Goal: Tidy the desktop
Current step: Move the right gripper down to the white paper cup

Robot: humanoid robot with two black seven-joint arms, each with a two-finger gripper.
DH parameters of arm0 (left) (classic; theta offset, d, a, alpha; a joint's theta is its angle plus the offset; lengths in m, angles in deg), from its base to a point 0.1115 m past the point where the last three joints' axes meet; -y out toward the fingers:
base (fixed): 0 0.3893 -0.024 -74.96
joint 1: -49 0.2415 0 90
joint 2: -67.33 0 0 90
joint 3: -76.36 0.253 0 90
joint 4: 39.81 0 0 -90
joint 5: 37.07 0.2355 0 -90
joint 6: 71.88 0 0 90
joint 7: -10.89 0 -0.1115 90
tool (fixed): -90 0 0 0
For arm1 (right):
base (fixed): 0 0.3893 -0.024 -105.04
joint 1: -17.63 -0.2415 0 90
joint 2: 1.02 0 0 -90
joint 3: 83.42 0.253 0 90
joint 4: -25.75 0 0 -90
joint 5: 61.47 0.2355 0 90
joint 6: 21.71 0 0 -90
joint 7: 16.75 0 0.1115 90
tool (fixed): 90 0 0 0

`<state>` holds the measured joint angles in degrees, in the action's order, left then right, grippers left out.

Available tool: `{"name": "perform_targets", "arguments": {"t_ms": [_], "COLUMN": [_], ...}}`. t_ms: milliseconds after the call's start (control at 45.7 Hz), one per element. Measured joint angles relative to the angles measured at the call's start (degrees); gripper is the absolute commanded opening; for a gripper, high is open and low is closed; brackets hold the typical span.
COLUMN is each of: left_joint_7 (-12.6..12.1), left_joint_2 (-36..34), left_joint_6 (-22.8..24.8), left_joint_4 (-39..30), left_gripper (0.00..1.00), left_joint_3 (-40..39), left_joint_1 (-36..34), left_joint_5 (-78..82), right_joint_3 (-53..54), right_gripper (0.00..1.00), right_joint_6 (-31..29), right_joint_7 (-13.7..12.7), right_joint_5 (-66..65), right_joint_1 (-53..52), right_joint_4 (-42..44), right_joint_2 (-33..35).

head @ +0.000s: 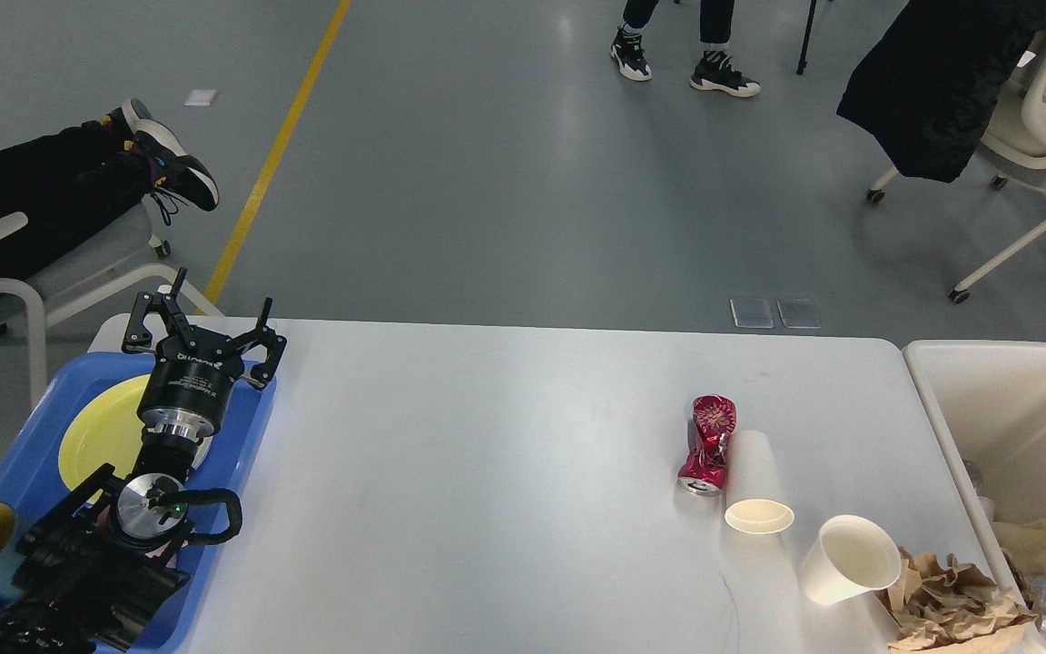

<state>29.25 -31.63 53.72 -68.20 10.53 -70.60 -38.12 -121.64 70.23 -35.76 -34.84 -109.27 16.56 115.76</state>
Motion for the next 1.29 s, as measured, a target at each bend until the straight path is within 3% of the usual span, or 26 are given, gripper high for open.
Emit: {"name": "perform_targets", "arguments": {"t_ms": [153,350,460,635,766,854,1116,1291], "left_joint_7": [0.00,0.00,0.00,0.00,0.00,0.00,0.00,0.00], "left_joint_2": [0.00,0.00,0.00,0.00,0.00,0.00,0.00,0.00], "left_joint_6": [0.00,0.00,0.00,0.00,0.00,0.00,0.00,0.00], "left_joint_4": [0.00,0.00,0.00,0.00,0.00,0.00,0.00,0.00], "left_gripper": [0.96,0.96,0.96,0.96,0.96,0.96,0.96,0.96], "left_joint_3": [0.00,0.00,0.00,0.00,0.00,0.00,0.00,0.00], "left_joint_1": [0.00,0.00,-0.02,-0.02,-0.02,-0.02,-0.02,-0.02], "left_joint_5": [-0.01,-0.03,-0.03,-0.02,-0.02,-0.02,-0.02,0.00], "right_joint_3": [0.11,-6.22,-13.94,-23.34,-24.09,-24.18,-25.80,-29.31], "right_gripper": [1.00,1.00,1.00,1.00,1.00,1.00,0.98,0.98], "right_joint_6": [-3.33,-12.08,-17.77,-34.46,-48.09,-53.37,-56.81,-56.50], "right_joint_7": [-0.91,-1.18,-1.20,-1.20,-1.13,-1.12,-1.49,-1.70], "right_joint_5": [-7.69,-27.32,-31.44,-31.85,-30.98,-29.50,-24.42,-21.51], "right_joint_1": [-7.61,-25.98,-38.64,-58.90,-69.09,-76.76,-95.55,-102.33], "right_joint_4": [-4.41,-22.32,-32.88,-44.60,-49.10,-55.00,-72.94,-78.81], "right_joint_2": [4.72,9.17,9.19,4.14,-0.31,-1.44,0.58,2.45]}}
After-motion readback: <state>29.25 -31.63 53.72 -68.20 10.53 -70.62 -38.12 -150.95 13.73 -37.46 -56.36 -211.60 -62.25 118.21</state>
